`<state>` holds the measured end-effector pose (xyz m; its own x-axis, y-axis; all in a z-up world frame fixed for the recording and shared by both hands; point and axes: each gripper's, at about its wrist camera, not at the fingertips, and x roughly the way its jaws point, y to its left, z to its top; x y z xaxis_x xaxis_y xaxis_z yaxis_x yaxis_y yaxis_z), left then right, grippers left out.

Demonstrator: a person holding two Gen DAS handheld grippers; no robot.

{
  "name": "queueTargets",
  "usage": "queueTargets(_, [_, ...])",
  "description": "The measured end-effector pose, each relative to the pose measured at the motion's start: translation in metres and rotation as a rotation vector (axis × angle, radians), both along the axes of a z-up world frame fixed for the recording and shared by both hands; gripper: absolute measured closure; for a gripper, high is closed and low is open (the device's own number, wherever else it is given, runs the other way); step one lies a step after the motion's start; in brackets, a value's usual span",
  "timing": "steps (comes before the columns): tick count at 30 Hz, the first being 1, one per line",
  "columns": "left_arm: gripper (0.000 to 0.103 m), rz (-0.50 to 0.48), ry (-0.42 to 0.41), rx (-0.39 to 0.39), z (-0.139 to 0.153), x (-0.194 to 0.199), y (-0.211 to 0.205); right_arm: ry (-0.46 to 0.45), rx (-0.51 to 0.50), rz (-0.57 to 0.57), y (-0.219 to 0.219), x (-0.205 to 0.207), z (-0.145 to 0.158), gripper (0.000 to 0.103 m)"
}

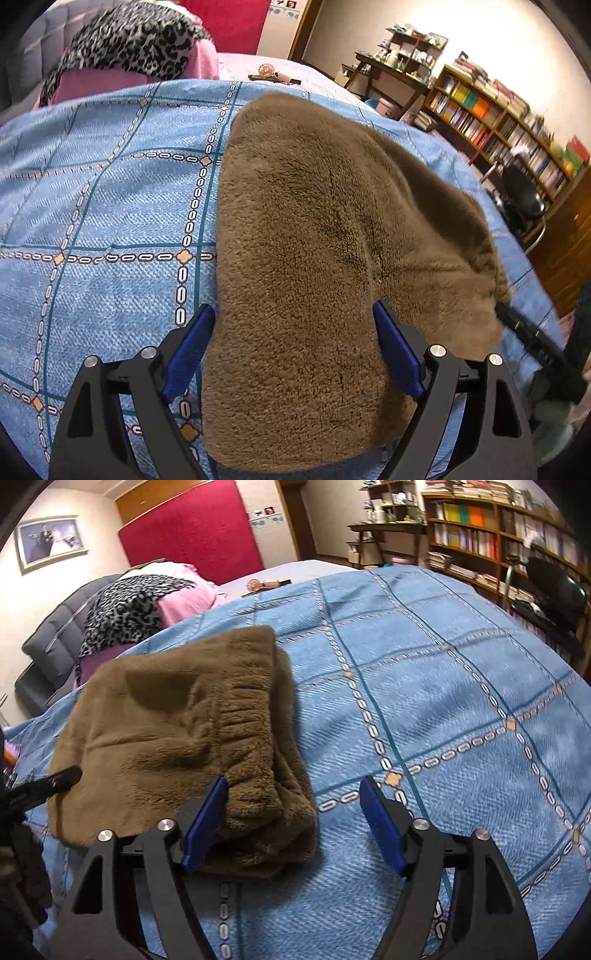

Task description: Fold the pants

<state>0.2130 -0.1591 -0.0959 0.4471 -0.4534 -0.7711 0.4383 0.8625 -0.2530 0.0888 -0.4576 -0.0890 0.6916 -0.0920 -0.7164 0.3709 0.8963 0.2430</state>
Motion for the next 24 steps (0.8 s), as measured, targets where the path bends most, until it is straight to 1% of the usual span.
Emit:
queueTargets(2, [0.017, 0.003, -0.011, 0.007, -0.003, -0.004, -0.002, 0.005, -0.009, -0.011, -0.002, 0.000, -0.004, 0.026])
queueTargets(4, [0.016, 0.014, -0.010, 0.001, -0.006, -0.005, -0.001, 0.006, -0.014, -0.014, -0.002, 0.002, -0.007, 0.024])
queueTargets(7, [0.016, 0.035, -0.001, -0.012, -0.008, -0.006, 0.003, 0.001, 0.013, -0.010, -0.004, -0.002, -0.012, 0.021])
queueTargets(9, [0.016, 0.040, -0.023, 0.008, -0.004, -0.011, 0.003, 0.000, 0.031, -0.011, -0.006, -0.001, -0.012, 0.018])
queueTargets(12, [0.016, 0.045, -0.080, 0.061, 0.003, -0.022, 0.001, -0.001, 0.050, -0.016, -0.008, -0.003, -0.013, 0.015])
queueTargets(16, [0.016, 0.047, -0.132, 0.113, 0.012, -0.037, 0.001, 0.008, 0.014, -0.015, -0.002, -0.003, -0.009, 0.015])
queueTargets(24, [0.016, 0.057, -0.180, 0.149, 0.028, -0.059, 0.003, 0.002, -0.021, -0.009, 0.010, -0.011, 0.007, 0.015])
